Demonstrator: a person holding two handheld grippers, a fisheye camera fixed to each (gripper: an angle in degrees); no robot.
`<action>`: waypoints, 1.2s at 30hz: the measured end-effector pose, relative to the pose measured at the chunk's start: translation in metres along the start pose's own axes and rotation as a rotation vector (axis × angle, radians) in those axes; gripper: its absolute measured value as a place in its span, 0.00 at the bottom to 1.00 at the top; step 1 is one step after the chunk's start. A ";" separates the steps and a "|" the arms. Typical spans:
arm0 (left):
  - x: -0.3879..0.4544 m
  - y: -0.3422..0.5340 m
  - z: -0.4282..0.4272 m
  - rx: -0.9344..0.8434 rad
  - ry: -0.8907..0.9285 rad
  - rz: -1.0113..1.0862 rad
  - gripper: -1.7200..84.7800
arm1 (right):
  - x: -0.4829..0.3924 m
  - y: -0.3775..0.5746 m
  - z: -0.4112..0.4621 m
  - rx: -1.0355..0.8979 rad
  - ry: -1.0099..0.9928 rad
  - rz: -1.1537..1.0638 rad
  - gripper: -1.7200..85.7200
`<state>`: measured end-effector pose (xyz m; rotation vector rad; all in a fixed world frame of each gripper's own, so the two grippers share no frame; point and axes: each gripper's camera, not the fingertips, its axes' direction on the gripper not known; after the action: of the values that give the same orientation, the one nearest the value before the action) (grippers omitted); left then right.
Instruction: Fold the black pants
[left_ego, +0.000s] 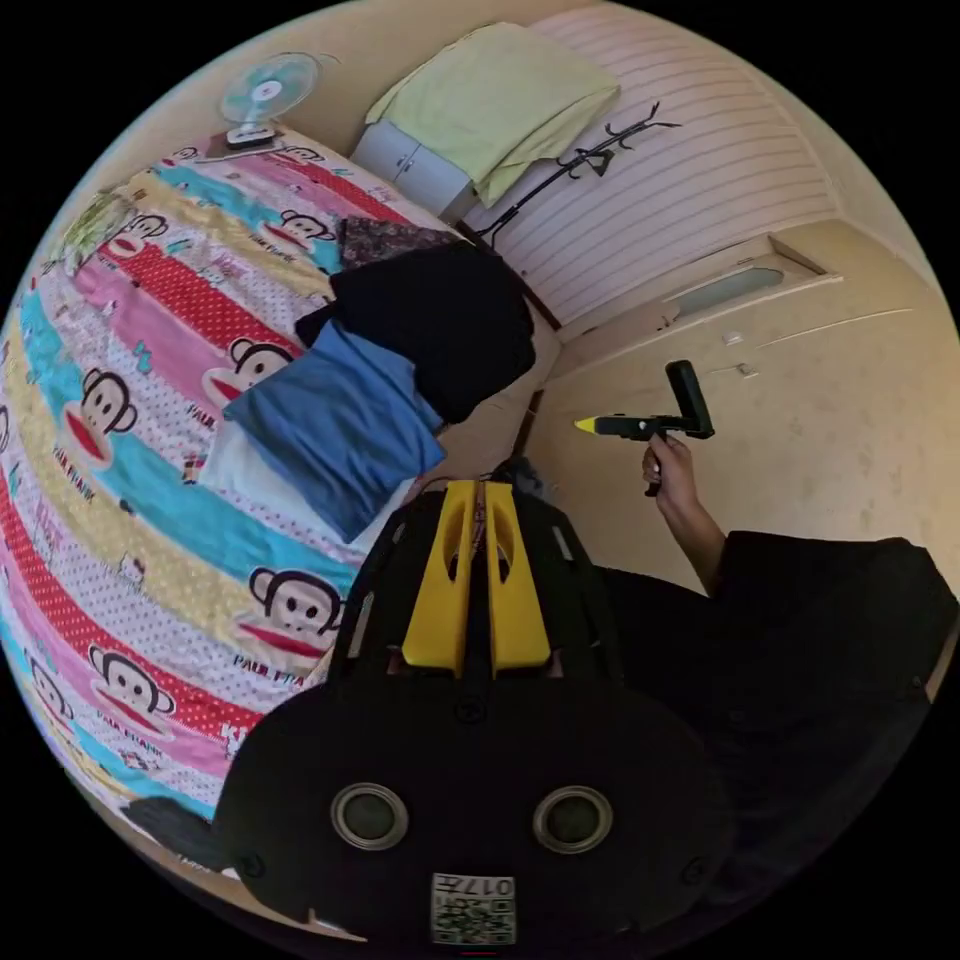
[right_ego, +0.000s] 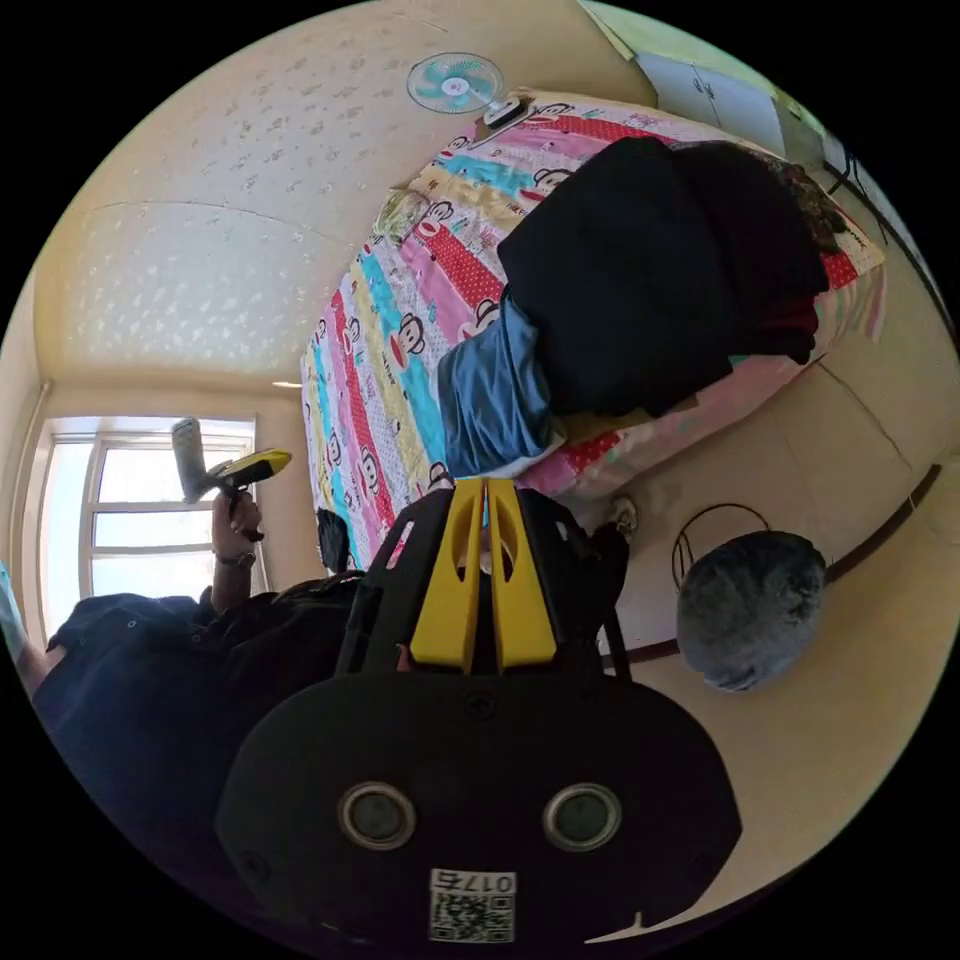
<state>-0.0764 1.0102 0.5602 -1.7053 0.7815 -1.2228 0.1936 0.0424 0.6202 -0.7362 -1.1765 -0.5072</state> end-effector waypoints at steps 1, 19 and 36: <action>-0.001 -0.016 0.013 -0.021 0.014 0.011 0.05 | 0.017 -0.008 -0.022 0.007 0.014 0.001 0.05; -0.078 -0.249 0.212 -0.264 -0.016 0.061 0.16 | 0.124 -0.152 -0.136 -0.086 0.203 -0.153 0.12; -0.146 -0.318 0.353 -0.371 -0.041 0.028 0.16 | 0.162 -0.146 -0.232 0.016 0.019 -0.089 0.12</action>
<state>0.2124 1.3716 0.7418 -2.0006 1.0533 -1.0671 0.2902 -0.2250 0.7636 -0.6662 -1.1979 -0.5770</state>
